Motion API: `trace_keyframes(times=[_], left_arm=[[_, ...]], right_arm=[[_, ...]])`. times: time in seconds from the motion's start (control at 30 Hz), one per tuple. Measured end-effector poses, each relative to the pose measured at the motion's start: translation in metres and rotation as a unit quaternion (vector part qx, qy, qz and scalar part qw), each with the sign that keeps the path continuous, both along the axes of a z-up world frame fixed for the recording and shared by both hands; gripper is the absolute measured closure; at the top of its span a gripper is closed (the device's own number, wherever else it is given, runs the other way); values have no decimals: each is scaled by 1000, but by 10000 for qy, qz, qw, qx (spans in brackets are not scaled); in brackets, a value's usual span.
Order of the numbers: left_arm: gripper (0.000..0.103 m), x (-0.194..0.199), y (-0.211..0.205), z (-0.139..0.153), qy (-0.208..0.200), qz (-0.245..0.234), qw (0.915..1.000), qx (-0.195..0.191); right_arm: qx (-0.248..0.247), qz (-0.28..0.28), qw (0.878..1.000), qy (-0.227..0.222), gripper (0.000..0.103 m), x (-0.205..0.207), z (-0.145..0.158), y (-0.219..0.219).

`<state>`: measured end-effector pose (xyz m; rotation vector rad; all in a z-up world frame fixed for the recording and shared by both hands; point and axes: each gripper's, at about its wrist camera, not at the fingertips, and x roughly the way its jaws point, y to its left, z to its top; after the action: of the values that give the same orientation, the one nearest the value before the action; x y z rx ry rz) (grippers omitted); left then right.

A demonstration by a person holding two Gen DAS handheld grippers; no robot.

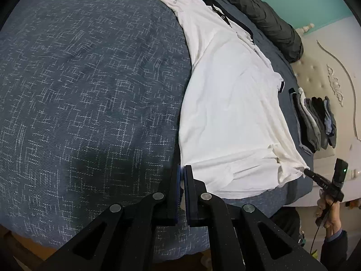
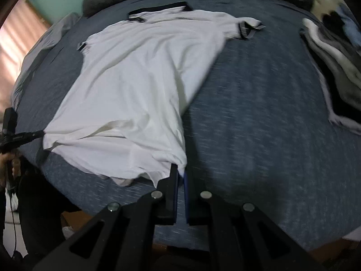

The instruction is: Fold clothes

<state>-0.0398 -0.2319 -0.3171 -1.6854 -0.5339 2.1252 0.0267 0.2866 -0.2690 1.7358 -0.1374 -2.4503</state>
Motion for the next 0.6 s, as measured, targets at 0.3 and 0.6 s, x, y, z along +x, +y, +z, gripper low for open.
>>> trace_keyframes(times=[0.3,0.6], left_arm=[[98,-1,-3,1,-38,61,9999,-102],[67,15,41,27,368,-795,9934,-744]], right_arm=[[-38,-152,9998,-107,99,14,-13,28],[-159,-227,9996,-110,99,13,-13,37]])
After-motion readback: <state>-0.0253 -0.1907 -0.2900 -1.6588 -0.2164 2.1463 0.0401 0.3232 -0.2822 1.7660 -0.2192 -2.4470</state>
